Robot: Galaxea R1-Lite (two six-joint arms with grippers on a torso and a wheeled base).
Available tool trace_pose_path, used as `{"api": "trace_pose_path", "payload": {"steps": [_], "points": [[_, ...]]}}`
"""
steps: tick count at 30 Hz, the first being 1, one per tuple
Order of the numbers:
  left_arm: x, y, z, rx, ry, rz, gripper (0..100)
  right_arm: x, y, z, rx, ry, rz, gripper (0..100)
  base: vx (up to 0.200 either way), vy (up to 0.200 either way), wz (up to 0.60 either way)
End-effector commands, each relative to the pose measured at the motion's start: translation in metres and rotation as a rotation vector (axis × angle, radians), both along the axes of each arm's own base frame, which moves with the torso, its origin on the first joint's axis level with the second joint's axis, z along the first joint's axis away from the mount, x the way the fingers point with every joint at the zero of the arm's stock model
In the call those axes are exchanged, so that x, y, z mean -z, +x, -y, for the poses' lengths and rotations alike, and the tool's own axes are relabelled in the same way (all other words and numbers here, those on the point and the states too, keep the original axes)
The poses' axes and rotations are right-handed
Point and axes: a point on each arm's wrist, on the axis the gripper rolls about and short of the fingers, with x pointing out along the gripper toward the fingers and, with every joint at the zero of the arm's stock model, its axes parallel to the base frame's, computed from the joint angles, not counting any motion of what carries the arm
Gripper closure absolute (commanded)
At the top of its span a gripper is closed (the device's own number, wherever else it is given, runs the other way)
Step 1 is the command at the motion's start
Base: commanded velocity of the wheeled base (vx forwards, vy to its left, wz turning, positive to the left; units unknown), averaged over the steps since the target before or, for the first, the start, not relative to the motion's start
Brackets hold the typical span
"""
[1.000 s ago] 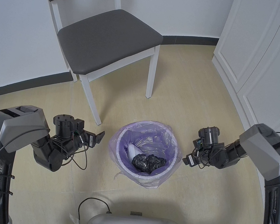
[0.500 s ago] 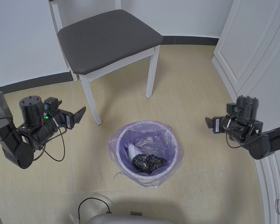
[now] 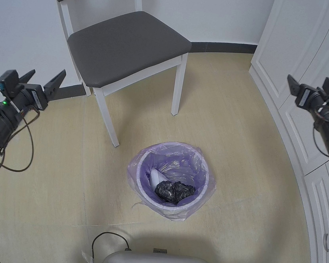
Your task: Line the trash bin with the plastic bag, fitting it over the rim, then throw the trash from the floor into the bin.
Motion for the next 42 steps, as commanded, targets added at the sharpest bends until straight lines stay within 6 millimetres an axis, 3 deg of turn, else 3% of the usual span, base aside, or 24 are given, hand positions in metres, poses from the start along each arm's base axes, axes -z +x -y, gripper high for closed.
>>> {"api": "trace_pose_path", "payload": {"steps": [1, 3, 5, 6, 7, 8, 9, 10, 12, 13, 14, 15, 19, 22, 26, 28, 32, 33, 35, 36, 37, 42], "points": [[-0.055, -0.109, -0.009, 0.006, -0.014, 0.121, 0, -0.046, -0.116, 0.030, 0.024, 0.017, 0.147, 0, 0.000, 0.000, 0.00], [-0.058, -0.124, -0.010, 0.009, -0.018, 0.115, 0, -0.048, -0.132, 0.035, 0.027, 0.019, 0.154, 0, 0.000, 0.000, 0.00], [-0.063, -0.161, -0.013, 0.010, -0.027, 0.108, 0, -0.049, -0.175, 0.047, 0.054, 0.033, 0.181, 0, 0.000, 0.000, 0.00], [-0.063, -0.163, -0.013, 0.010, -0.027, 0.105, 0, -0.048, -0.177, 0.048, 0.057, 0.033, 0.181, 0, 0.000, 0.000, 0.00], [-0.062, -0.191, -0.015, 0.020, -0.046, 0.119, 0, -0.040, -0.198, 0.059, 0.134, 0.044, 0.198, 0, 0.000, 0.000, 0.00], [-0.062, -0.191, -0.015, 0.020, -0.046, 0.119, 0, -0.040, -0.198, 0.059, 0.134, 0.044, 0.198, 0, 0.000, 0.000, 0.00], [-0.059, -0.208, -0.016, 0.025, -0.058, 0.130, 0, -0.031, -0.212, 0.064, 0.180, 0.045, 0.209, 0, 0.000, 0.000, 0.00], [-0.051, -0.232, -0.018, 0.027, -0.067, 0.138, 0, -0.015, -0.238, 0.069, 0.216, 0.051, 0.237, 0, 0.000, 0.000, 0.00], [-0.047, -0.241, -0.018, 0.021, -0.066, 0.140, 0, -0.009, -0.247, 0.070, 0.216, 0.057, 0.250, 0, 0.000, 0.000, 0.00], [-0.038, -0.264, -0.020, 0.010, -0.068, 0.152, 0, 0.008, -0.272, 0.072, 0.221, 0.066, 0.273, 0, 0.000, 0.000, 0.00], [-0.037, -0.266, -0.020, 0.008, -0.066, 0.154, 0, 0.009, -0.273, 0.072, 0.221, 0.066, 0.272, 0, 0.000, 0.000, 0.00], [-0.029, -0.285, -0.021, 0.010, -0.067, 0.169, 0, 0.023, -0.293, 0.074, 0.220, 0.076, 0.274, 0, 0.000, 0.000, 0.00], [-0.006, -0.317, -0.022, 0.007, -0.067, 0.173, 0, 0.054, -0.338, 0.077, 0.198, 0.067, 0.224, 0, 0.000, 0.000, 0.00], [0.010, -0.333, -0.022, 0.000, -0.067, 0.171, 0, 0.070, -0.360, 0.078, 0.171, 0.056, 0.187, 0, 0.000, 0.000, 0.00], [0.031, -0.342, -0.019, -0.034, -0.073, 0.147, 0, 0.075, -0.372, 0.074, 0.197, 0.136, 0.230, 0, 0.000, 0.000, 0.00], [0.043, -0.335, -0.019, -0.045, -0.094, 0.094, 0, 0.089, -0.372, 0.073, 0.194, 0.135, 0.214, 0, 0.000, 0.000, 0.00], [0.062, -0.317, -0.019, -0.081, -0.128, 0.001, 0, 0.126, -0.344, 0.071, 0.179, 0.104, 0.050, 0, 0.000, 0.000, 0.00], [0.062, -0.317, -0.019, -0.081, -0.128, 0.001, 0, 0.126, -0.344, 0.071, 0.179, 0.104, 0.050, 0, 0.000, 0.000, 0.00], [0.093, -0.294, -0.019, -0.081, -0.120, -0.126, 0, 0.156, -0.325, 0.070, 0.151, 0.066, -0.075, 0, 0.000, 0.000, 0.00], [0.095, -0.293, -0.019, -0.082, -0.120, -0.132, 0, 0.157, -0.325, 0.070, 0.149, 0.063, -0.077, 0, 0.000, 0.000, 0.00], [0.116, -0.280, -0.019, -0.091, -0.120, -0.196, 0, 0.171, -0.317, 0.070, 0.119, 0.051, -0.108, 0, 0.000, 0.000, 0.00], [0.154, -0.259, -0.019, -0.094, -0.122, -0.202, 0, 0.200, -0.303, 0.069, 0.085, 0.034, -0.158, 0, 0.000, 0.000, 0.00]]}}
